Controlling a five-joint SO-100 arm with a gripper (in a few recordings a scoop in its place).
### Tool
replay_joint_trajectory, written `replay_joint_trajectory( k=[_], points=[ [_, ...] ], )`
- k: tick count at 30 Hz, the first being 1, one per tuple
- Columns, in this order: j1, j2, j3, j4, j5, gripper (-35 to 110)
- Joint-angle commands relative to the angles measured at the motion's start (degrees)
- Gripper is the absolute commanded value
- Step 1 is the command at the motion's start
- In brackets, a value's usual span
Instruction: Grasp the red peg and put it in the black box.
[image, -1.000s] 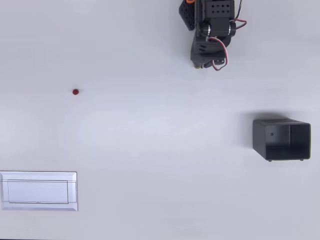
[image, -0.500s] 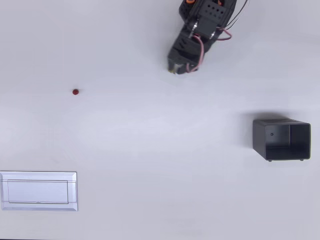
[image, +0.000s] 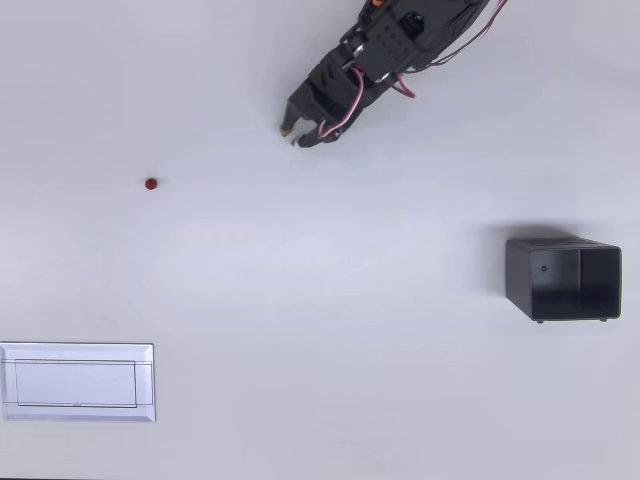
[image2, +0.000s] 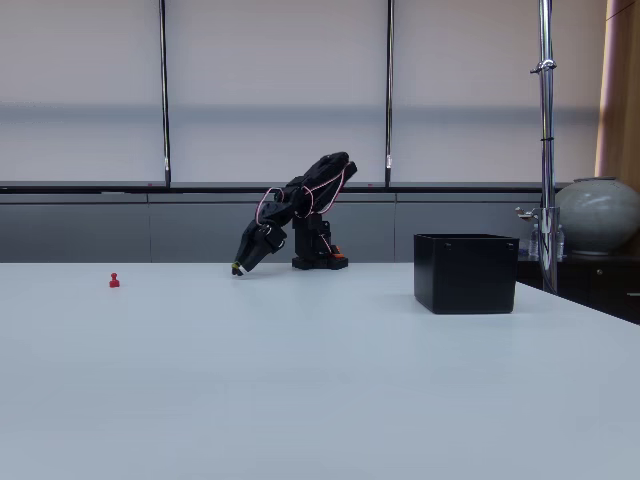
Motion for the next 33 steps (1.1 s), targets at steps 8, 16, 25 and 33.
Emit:
replay_joint_trajectory(
  k=[8,16,25,33],
  points=[
    [5.10,23.82,2.20,-29.79,-4.48,5],
    [7.82,41.13,9.40,-44.65,-5.71,6],
    [10.02,52.38,20.83,-47.46,-5.89,6],
    [10.63,61.08,26.46,-55.55,-7.29,15]
  ],
)
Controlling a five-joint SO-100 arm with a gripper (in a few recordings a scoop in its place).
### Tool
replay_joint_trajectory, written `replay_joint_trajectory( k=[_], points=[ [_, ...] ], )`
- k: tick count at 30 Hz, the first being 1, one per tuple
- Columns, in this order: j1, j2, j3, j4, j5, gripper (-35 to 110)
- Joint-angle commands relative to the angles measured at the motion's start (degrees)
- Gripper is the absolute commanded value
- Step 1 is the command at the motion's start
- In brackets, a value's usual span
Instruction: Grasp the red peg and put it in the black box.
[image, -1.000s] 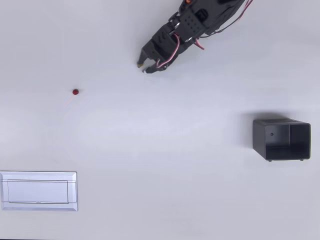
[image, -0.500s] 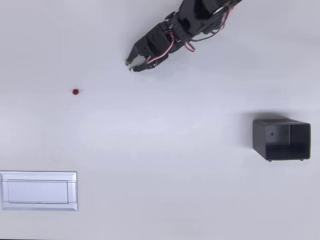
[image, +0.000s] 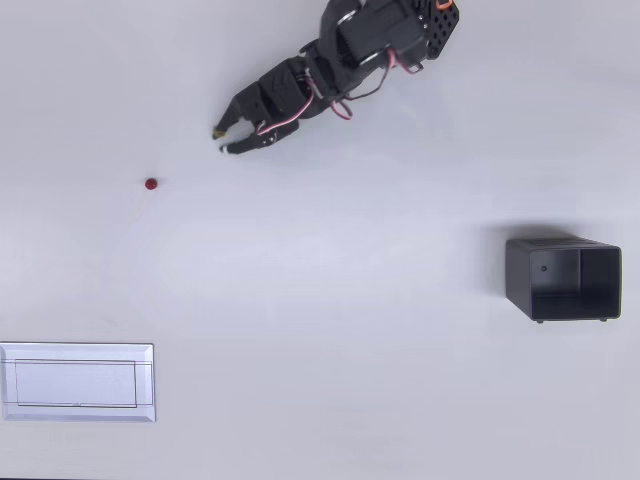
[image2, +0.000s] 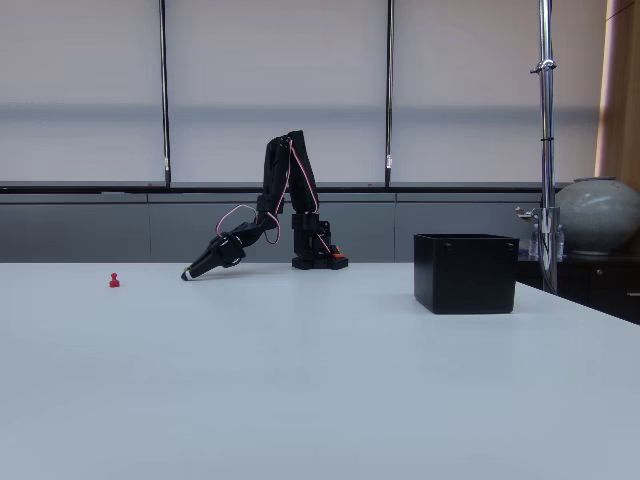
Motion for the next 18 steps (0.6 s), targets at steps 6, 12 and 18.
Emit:
replay_joint_trajectory(
  k=[6,12,18],
  points=[
    [0.97,4.13,5.54,-2.81,-0.53,20],
    [0.79,6.24,8.26,-2.55,0.62,22],
    [0.70,9.23,12.39,-2.55,0.97,25]
  ],
)
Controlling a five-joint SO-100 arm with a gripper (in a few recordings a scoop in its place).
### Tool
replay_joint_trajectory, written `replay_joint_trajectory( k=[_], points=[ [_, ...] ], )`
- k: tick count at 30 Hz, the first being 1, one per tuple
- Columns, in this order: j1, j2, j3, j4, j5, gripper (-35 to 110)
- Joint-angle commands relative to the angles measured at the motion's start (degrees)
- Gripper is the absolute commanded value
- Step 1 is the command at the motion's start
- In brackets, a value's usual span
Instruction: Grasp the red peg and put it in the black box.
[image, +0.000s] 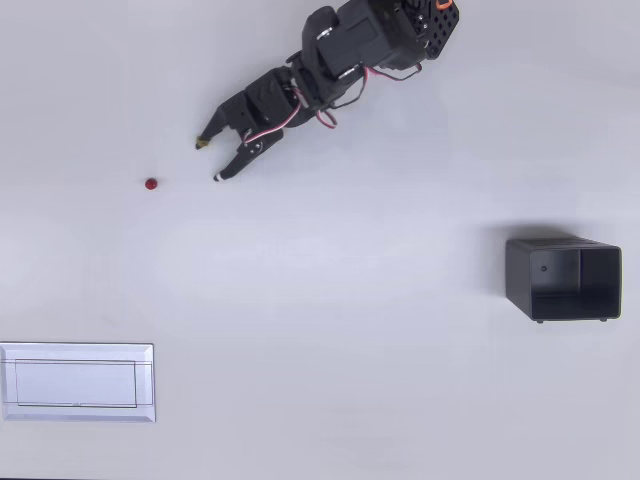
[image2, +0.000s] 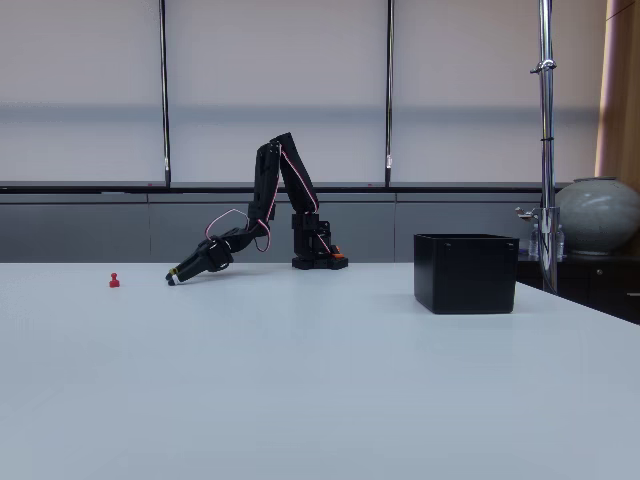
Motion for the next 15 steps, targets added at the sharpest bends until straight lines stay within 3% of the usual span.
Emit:
replay_joint_trajectory(
  k=[1,15],
  points=[
    [0.62,2.29,3.34,-1.41,-0.26,27],
    [0.97,6.94,9.23,-3.25,-1.32,29]
  ],
)
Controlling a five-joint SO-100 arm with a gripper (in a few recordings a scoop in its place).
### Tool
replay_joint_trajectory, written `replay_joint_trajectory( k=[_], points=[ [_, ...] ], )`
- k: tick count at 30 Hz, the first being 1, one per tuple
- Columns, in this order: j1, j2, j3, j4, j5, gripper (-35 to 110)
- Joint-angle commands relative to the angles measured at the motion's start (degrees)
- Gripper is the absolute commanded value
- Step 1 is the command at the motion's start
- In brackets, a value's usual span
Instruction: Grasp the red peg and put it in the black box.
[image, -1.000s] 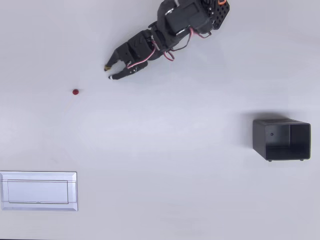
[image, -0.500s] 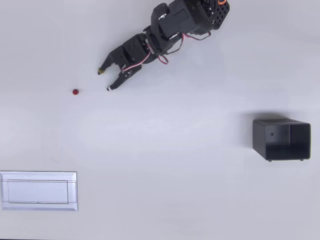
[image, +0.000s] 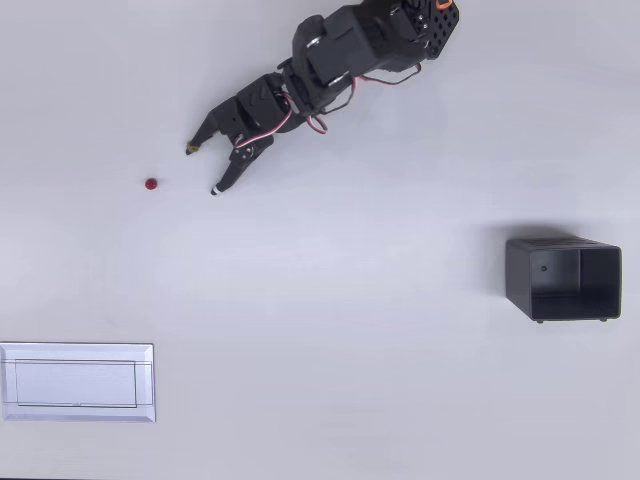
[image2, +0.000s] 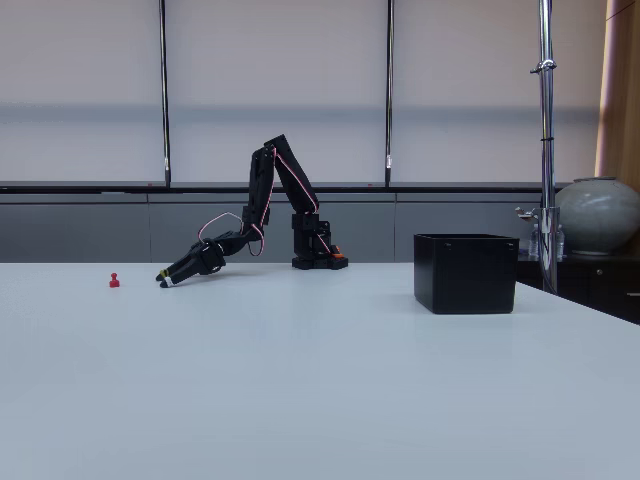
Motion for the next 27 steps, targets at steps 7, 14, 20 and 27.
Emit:
replay_joint_trajectory(
  k=[7,14,20,27],
  points=[
    [1.76,4.83,11.25,2.46,-0.97,29],
    [2.72,6.33,14.41,3.96,-0.79,29],
    [3.08,8.00,18.37,6.06,-0.53,29],
    [3.52,11.51,24.52,7.65,-0.18,29]
  ],
)
